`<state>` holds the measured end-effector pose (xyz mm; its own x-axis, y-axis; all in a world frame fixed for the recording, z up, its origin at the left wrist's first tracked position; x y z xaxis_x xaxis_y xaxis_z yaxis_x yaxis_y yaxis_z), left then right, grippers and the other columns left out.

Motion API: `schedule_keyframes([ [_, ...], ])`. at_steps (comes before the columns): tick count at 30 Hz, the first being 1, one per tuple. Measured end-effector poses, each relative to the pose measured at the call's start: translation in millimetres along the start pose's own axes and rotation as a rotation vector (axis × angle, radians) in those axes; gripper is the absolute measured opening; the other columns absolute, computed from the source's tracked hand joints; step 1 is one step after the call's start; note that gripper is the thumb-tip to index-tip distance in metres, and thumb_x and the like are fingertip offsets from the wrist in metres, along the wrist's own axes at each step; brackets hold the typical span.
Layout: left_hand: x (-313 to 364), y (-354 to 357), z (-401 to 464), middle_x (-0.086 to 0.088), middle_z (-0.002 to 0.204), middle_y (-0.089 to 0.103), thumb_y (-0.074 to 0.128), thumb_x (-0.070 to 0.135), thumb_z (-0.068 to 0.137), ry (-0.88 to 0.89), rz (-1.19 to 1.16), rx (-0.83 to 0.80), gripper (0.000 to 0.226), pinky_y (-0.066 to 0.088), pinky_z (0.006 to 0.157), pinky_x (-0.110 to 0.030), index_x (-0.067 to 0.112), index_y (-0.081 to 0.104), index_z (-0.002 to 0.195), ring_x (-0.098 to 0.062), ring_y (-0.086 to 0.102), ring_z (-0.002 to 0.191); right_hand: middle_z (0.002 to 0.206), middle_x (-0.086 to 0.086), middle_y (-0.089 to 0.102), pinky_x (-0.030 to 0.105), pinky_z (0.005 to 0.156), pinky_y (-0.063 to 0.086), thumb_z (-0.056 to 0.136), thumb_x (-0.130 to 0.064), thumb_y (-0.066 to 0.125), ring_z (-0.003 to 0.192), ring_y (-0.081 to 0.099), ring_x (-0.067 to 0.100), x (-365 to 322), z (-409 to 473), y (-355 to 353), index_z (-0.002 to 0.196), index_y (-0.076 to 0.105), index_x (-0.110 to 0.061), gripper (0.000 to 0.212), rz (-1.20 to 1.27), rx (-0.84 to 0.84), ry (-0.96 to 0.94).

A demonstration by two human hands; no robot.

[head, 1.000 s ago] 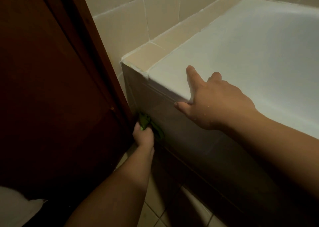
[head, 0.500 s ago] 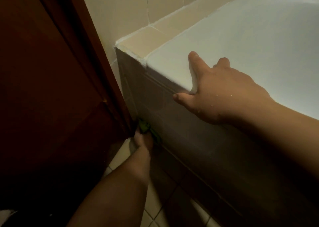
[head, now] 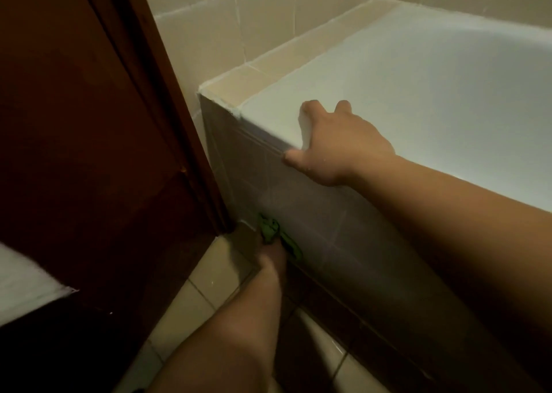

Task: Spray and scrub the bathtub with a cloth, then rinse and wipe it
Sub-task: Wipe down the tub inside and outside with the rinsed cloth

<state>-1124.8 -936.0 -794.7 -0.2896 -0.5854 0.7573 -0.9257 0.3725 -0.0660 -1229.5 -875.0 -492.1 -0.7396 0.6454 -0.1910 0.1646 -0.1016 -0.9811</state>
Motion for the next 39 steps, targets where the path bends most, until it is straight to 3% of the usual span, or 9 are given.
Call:
schedule_keyframes([
  [4, -39, 27, -32, -0.02, 0.116, 0.072, 0.054, 0.005, 0.103, -0.078, -0.244, -0.121, 0.022, 0.059, 0.091, -0.052, 0.013, 0.067, 0.119, -0.035, 0.07, 0.099, 0.138, 0.019, 0.043, 0.044, 0.077, 0.046, 0.09, -0.071, 0.053, 0.108, 0.057, 0.043, 11, -12, 2, 0.15, 0.027, -0.031, 0.077, -0.044, 0.02, -0.017],
  [6, -35, 27, -49, -0.02, 0.109, 0.073, 0.056, -0.002, 0.099, -0.088, -0.242, -0.152, 0.022, 0.062, 0.08, -0.042, 0.014, 0.067, 0.109, -0.033, 0.069, 0.089, 0.139, 0.018, 0.044, 0.046, 0.081, 0.047, 0.09, -0.073, 0.051, 0.111, 0.057, 0.043, 20, -20, 0, 0.152, 0.023, -0.034, 0.079, -0.033, 0.005, -0.015],
  [10, 16, 7, -57, -0.01, 0.119, 0.073, 0.073, 0.001, 0.089, -0.003, -0.307, -0.078, 0.048, 0.058, 0.095, -0.048, 0.013, 0.063, 0.134, -0.03, 0.07, 0.103, 0.148, 0.014, 0.044, 0.051, 0.093, 0.049, 0.09, -0.078, 0.044, 0.124, 0.055, 0.042, 35, -40, -7, 0.158, 0.013, -0.036, 0.086, -0.044, -0.038, -0.001],
  [14, 65, -4, -75, -0.001, 0.128, 0.071, 0.061, -0.004, 0.096, 0.229, -0.355, -0.04, 0.055, 0.054, 0.103, -0.041, 0.023, 0.06, 0.144, -0.021, 0.067, 0.113, 0.15, 0.008, 0.048, 0.051, 0.098, 0.049, 0.091, -0.081, 0.038, 0.128, 0.054, 0.037, 48, -61, -8, 0.155, 0.021, -0.032, 0.083, -0.031, -0.057, 0.015],
  [19, 41, 17, -115, -0.011, 0.133, 0.067, 0.054, 0.01, 0.105, 0.026, -0.356, -0.093, 0.033, 0.056, 0.085, -0.032, 0.013, 0.062, 0.137, -0.03, 0.068, 0.11, 0.133, 0.006, 0.057, 0.046, 0.091, 0.052, 0.093, -0.076, 0.038, 0.115, 0.059, 0.033, 52, -77, -11, 0.143, 0.041, -0.028, 0.07, 0.0, 0.005, 0.021],
  [23, 52, 23, -145, -0.01, 0.117, 0.071, 0.061, 0.008, 0.095, -0.075, -0.362, -0.146, 0.038, 0.057, 0.095, -0.054, 0.019, 0.066, 0.131, -0.036, 0.068, 0.105, 0.123, 0.005, 0.059, 0.044, 0.086, 0.053, 0.092, -0.068, 0.038, 0.104, 0.058, 0.028, 51, -78, -13, 0.136, 0.05, -0.026, 0.063, 0.076, 0.054, 0.045],
  [30, 149, -7, -176, 0.004, 0.132, 0.068, 0.073, 0.004, 0.091, 0.445, -0.302, -0.03, 0.065, 0.055, 0.102, -0.037, 0.027, 0.054, 0.149, -0.016, 0.066, 0.115, 0.134, 0.005, 0.062, 0.043, 0.09, 0.051, 0.098, -0.058, 0.044, 0.115, 0.059, 0.029, 62, -86, -18, 0.14, 0.053, -0.029, 0.051, 0.198, 0.085, 0.093],
  [34, 160, -17, -169, 0.005, 0.144, 0.06, 0.072, 0.01, 0.095, 0.5, -0.234, 0.026, 0.064, 0.048, 0.106, -0.03, 0.029, 0.05, 0.152, -0.016, 0.06, 0.126, 0.142, 0.004, 0.059, 0.047, 0.096, 0.051, 0.101, -0.068, 0.033, 0.123, 0.058, 0.03, 72, -105, -15, 0.15, 0.042, -0.034, 0.06, 0.097, 0.04, 0.068],
  [39, 137, 1, -196, 0.012, 0.114, 0.076, 0.08, 0.026, 0.078, 0.515, -0.198, -0.145, 0.068, 0.059, 0.097, -0.046, 0.036, 0.059, 0.142, -0.012, 0.073, 0.103, 0.13, 0.006, 0.063, 0.041, 0.088, 0.049, 0.103, -0.054, 0.043, 0.115, 0.059, 0.03, 79, -111, -17, 0.135, 0.057, -0.029, 0.044, 0.203, 0.129, 0.113],
])
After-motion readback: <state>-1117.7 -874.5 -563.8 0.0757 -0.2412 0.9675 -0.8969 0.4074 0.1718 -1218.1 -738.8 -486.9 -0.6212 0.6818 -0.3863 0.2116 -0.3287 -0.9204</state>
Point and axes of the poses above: each hand's wrist, its own z-axis towards the middle knuckle, its own y-axis out of the palm, x = y × z, the point moved 2 cm from there along z, towards the middle knuckle
